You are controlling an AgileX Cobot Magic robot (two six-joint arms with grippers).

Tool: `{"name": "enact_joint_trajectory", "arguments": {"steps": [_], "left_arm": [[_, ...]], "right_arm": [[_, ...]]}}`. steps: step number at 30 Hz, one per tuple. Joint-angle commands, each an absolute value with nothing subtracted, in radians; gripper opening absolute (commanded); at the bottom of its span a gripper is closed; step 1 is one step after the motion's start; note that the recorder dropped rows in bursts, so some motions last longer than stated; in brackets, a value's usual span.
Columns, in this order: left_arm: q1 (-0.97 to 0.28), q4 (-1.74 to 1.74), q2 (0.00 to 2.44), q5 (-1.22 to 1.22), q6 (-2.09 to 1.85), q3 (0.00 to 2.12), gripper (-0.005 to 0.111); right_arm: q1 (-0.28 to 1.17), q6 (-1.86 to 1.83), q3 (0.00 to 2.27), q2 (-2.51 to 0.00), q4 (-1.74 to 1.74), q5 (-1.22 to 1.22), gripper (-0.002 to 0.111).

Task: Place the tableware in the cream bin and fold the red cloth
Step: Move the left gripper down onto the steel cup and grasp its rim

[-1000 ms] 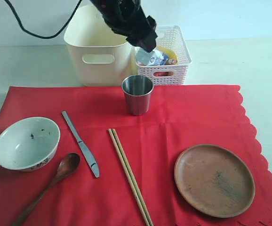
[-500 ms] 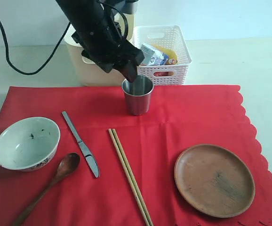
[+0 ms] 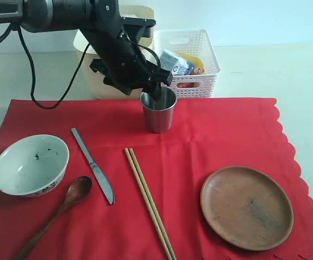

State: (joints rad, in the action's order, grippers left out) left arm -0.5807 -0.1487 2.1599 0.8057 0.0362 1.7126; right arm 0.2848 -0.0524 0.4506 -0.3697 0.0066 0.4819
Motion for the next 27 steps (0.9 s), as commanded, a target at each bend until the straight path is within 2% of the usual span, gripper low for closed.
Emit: {"name": "enact_joint_trajectory", "arguments": {"steps": [1, 20, 22, 27], "left_arm": [[-0.578, -0.124, 2.157, 0.760, 0.067, 1.713, 0.066], [-0.578, -0.119, 2.232, 0.796, 0.061, 1.713, 0.064], [-0.578, -0.119, 2.232, 0.798, 0.058, 1.713, 0.052], [-0.578, -0.119, 2.232, 0.826, 0.033, 1.713, 0.006]], "right_arm": [[0.284, -0.050, 0.445, -0.362, -0.007, 0.475, 0.000], [0.284, -0.050, 0.445, -0.362, -0.011, 0.475, 0.000], [0.284, -0.050, 0.445, -0.362, -0.011, 0.475, 0.000], [0.284, -0.050, 0.445, -0.362, -0.011, 0.475, 0.000]]}}
